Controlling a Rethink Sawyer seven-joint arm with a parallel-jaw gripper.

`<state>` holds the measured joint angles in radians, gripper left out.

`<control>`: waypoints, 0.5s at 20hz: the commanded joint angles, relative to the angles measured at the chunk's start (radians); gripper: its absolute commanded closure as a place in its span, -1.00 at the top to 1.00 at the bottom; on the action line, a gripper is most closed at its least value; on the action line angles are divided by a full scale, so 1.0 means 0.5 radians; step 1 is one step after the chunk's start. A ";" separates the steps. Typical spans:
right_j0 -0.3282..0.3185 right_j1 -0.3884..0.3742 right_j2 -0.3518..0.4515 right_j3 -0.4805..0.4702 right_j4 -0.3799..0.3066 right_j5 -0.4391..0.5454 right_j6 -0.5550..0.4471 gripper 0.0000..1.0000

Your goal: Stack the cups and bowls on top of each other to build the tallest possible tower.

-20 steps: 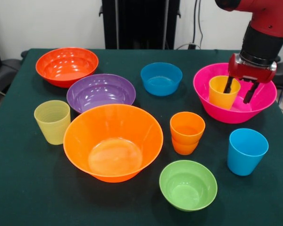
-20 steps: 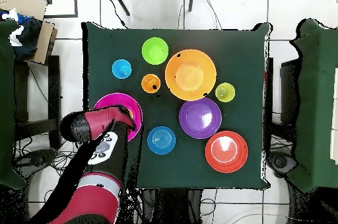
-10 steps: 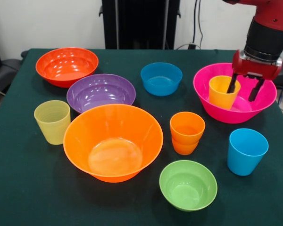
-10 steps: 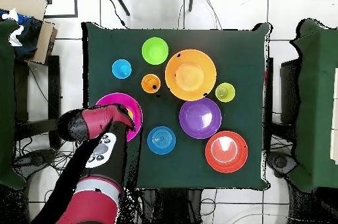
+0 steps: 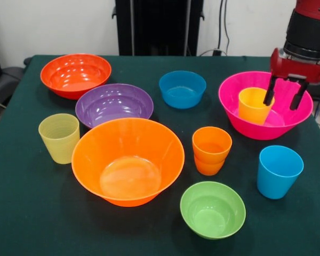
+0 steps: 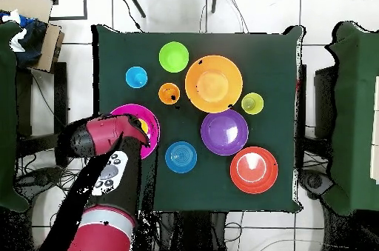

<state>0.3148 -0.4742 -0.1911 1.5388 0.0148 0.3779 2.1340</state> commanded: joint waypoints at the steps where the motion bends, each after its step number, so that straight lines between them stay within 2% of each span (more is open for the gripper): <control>1: -0.028 0.006 0.182 0.057 -0.033 0.170 0.095 1.00; 10: -0.026 0.029 0.183 0.064 -0.047 0.115 0.100 1.00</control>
<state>0.3148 -0.4886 -0.1912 1.5389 0.0145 0.3779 2.1340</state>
